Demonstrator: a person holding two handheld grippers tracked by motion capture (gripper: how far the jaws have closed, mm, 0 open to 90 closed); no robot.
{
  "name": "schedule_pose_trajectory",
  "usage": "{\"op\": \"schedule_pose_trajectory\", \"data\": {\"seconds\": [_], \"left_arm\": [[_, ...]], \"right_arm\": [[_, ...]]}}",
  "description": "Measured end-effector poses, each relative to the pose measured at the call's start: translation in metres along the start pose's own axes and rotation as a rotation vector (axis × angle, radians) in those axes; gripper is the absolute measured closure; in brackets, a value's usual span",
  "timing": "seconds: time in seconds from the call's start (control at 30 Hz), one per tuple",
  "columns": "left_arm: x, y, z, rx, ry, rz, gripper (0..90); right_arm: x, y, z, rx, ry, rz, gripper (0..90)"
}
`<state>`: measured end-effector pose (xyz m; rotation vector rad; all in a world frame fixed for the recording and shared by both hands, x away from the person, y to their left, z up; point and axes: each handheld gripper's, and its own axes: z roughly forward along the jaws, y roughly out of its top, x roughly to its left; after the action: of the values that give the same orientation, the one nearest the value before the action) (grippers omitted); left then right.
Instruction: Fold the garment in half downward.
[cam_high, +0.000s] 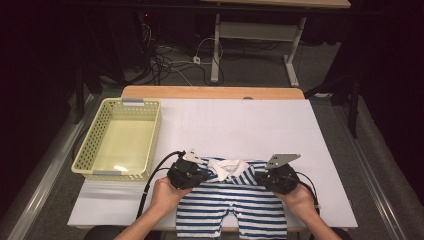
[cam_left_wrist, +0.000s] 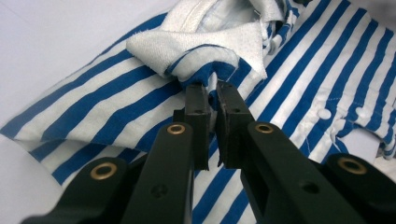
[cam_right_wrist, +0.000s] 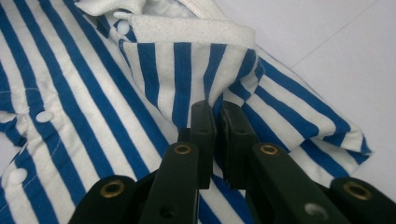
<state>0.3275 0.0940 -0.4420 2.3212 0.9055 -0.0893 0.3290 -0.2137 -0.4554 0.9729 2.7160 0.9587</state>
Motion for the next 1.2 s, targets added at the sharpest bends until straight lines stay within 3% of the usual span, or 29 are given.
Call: {"op": "schedule_pose_trajectory", "data": {"seconds": [0.17,0.53,0.73,0.9,1.03,1.1,1.2], "left_arm": [[-0.002,-0.005,0.002,0.012,-0.007,-0.007,82.3],[-0.013,-0.014,0.004,0.046,0.02,0.035,82.2],[-0.015,-0.019,0.005,0.059,0.006,0.025,82.1],[-0.018,-0.023,0.006,0.071,0.002,0.025,81.0],[-0.02,-0.025,0.002,0.042,0.005,0.019,70.9],[-0.02,-0.025,-0.005,0.005,0.013,0.004,61.9],[-0.017,-0.024,-0.016,-0.055,0.028,-0.012,55.2]], "right_arm": [[0.006,-0.006,0.0,0.013,0.006,-0.001,85.1],[0.011,-0.013,-0.001,0.019,0.02,0.003,85.0],[0.017,-0.016,-0.002,0.032,0.023,-0.017,85.1],[0.018,-0.019,-0.002,0.034,0.031,-0.001,84.7],[0.02,-0.022,-0.003,0.021,0.041,0.01,75.0],[0.02,-0.022,-0.005,0.008,0.039,0.016,68.9],[0.019,-0.021,-0.011,-0.006,0.034,0.025,67.4]]}}
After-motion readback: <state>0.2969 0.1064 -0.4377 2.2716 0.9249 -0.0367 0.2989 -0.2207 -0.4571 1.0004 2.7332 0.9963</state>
